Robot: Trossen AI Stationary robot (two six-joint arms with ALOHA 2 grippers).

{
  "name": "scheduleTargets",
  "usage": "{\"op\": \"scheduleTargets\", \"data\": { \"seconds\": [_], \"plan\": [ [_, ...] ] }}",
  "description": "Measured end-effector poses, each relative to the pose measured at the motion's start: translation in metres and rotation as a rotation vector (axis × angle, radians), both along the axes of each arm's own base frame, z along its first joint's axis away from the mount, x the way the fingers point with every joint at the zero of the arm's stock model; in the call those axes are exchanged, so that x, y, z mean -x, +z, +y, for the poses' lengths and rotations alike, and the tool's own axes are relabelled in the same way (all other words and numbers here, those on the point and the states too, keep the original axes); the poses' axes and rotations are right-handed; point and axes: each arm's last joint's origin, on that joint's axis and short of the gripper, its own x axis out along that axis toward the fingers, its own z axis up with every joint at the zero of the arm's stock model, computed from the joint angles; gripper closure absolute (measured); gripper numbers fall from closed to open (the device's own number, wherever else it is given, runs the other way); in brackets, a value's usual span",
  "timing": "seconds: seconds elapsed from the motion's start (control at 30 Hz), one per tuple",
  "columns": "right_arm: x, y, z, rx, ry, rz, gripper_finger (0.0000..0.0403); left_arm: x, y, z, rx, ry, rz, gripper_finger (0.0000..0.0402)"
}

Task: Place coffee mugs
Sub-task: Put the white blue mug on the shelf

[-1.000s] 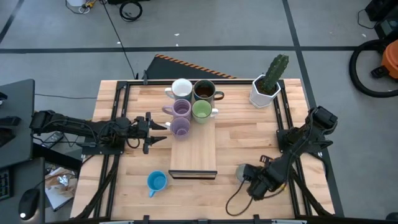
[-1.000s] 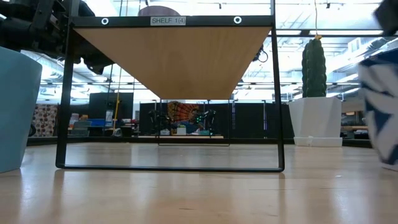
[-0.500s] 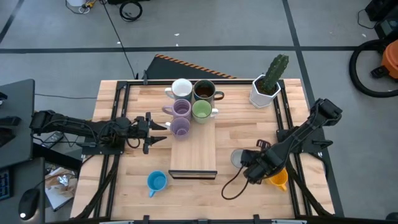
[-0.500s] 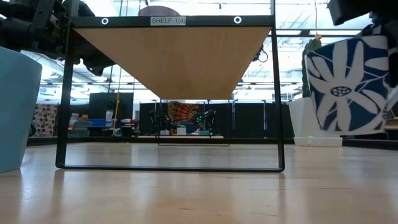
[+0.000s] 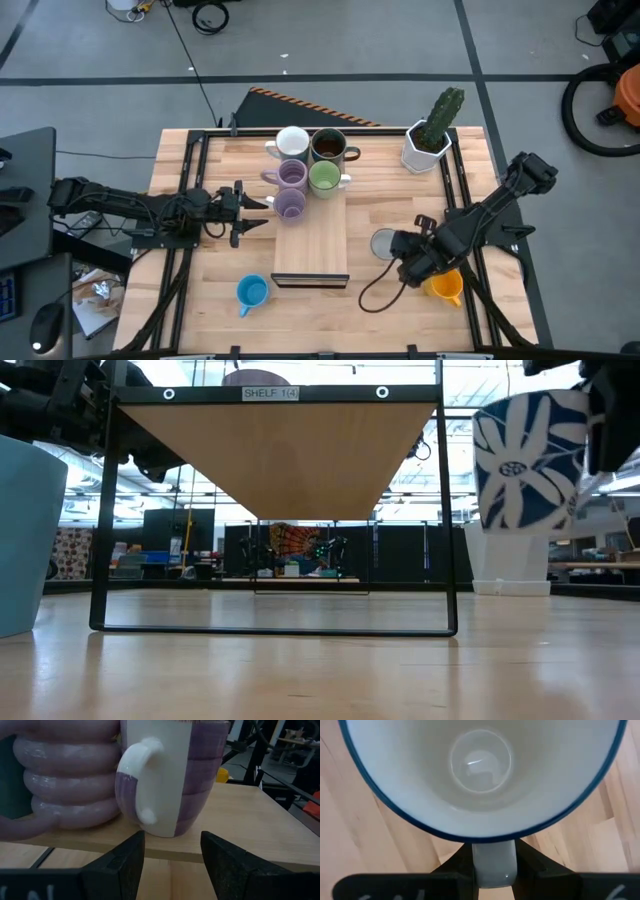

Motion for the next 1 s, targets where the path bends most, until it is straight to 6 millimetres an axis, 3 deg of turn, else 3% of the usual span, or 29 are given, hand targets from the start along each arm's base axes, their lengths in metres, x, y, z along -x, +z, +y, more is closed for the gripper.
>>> {"op": "scheduleTargets", "data": {
  "seconds": [0.3,0.63,0.8,1.0],
  "plan": [
    [-0.005,0.021,-0.035,-0.018,-0.015,-0.043,0.0325,0.0,0.0,0.0,0.001,0.0,-0.002,0.02],
    [-0.022,0.078,-0.069,0.026,0.029,-0.113,0.0325,0.0,0.0,0.0,-0.003,0.0,-0.003,0.02],
    [-0.03,0.096,-0.077,0.023,0.054,-0.195,0.0325,0.0,0.001,0.0,0.0,0.0,-0.006,0.02],
    [-0.05,0.101,-0.08,-0.007,0.125,-0.299,0.0325,0.0,0.001,0.0,0.002,0.0,-0.006,0.02]
  ]
}}
